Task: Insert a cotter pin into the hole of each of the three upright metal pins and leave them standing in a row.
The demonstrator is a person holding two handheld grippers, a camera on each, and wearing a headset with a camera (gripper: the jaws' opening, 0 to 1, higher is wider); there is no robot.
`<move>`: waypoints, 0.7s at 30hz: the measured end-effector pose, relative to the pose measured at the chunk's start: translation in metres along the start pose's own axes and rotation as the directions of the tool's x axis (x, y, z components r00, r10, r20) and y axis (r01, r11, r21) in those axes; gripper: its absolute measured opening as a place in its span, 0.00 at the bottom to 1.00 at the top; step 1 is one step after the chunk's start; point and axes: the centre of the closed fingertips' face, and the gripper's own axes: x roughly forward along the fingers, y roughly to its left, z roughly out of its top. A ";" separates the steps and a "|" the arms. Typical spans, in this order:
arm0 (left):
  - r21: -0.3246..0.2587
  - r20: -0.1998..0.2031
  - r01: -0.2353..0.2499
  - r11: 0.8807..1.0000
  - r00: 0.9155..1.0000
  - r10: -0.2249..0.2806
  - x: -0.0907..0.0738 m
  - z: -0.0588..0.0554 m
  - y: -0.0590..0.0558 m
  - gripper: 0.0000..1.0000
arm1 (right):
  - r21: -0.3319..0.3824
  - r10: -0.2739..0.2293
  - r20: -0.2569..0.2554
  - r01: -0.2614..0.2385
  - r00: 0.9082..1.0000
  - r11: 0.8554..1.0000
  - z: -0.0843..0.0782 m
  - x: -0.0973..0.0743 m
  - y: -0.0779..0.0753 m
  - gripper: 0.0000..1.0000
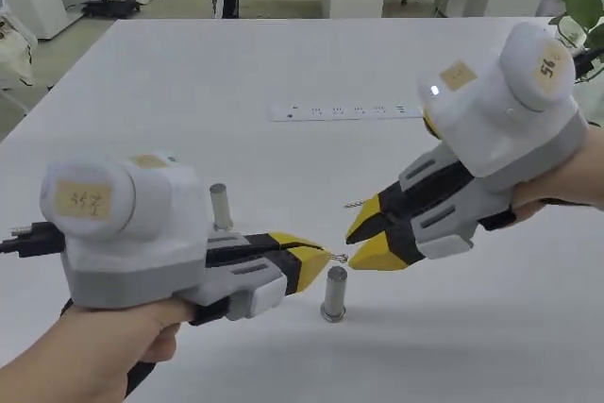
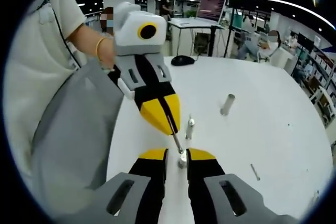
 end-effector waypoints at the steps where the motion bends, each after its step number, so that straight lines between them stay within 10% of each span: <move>1: 0.015 -0.004 0.013 1.000 1.000 -0.013 0.000 0.000 -0.003 0.00 | 0.002 0.009 0.002 -0.009 1.000 1.000 0.000 0.000 0.002 0.16; 21: 0.116 -0.017 0.121 0.986 0.993 -0.119 -0.004 0.001 -0.029 0.00 | 0.000 0.123 0.050 -0.123 0.991 0.992 -0.002 0.005 0.022 0.12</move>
